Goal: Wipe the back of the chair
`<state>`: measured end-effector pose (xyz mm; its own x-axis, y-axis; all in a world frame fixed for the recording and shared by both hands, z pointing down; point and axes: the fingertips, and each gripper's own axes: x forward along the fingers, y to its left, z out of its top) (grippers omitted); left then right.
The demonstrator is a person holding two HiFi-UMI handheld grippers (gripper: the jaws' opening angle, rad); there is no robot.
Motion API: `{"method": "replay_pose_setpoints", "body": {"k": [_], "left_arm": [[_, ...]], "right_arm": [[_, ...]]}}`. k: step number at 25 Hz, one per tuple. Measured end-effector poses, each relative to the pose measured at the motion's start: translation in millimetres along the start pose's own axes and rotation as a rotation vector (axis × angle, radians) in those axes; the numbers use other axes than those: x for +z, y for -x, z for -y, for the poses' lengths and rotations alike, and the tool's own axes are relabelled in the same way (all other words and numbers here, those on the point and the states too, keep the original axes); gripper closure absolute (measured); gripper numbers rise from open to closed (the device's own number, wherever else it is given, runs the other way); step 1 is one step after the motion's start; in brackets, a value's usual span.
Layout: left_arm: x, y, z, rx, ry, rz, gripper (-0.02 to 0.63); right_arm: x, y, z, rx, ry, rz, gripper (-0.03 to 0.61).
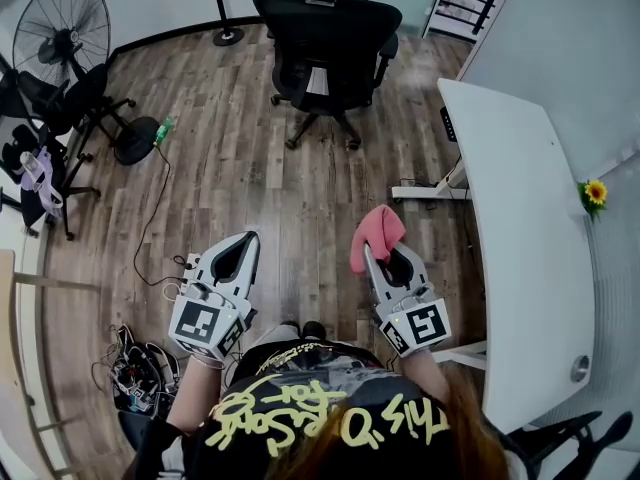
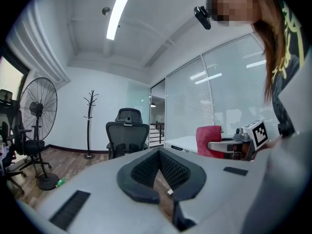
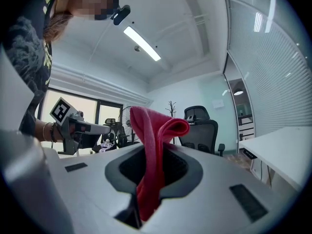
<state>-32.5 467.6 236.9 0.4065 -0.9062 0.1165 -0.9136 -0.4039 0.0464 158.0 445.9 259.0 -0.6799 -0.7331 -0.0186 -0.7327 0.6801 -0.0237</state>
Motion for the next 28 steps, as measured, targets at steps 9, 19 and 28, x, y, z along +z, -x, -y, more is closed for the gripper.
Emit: {"method": "replay_pose_setpoints", "body": {"k": [9, 19, 28], "left_arm": [[8.6, -4.8, 2.8, 0.009, -0.002, 0.018, 0.620], [-12.1, -9.1, -21.1, 0.049, 0.025, -0.029, 0.621], [-3.5, -63.0, -71.9, 0.022, 0.012, 0.001, 0.621]], "right_arm": [[2.4, -0.7, 8.2, 0.007, 0.012, -0.002, 0.517], [-15.1, -26.8, 11.8, 0.026, -0.012, -0.026, 0.517], [-18.1, -90.3, 37.7, 0.014, 0.017, -0.034, 0.517]]}}
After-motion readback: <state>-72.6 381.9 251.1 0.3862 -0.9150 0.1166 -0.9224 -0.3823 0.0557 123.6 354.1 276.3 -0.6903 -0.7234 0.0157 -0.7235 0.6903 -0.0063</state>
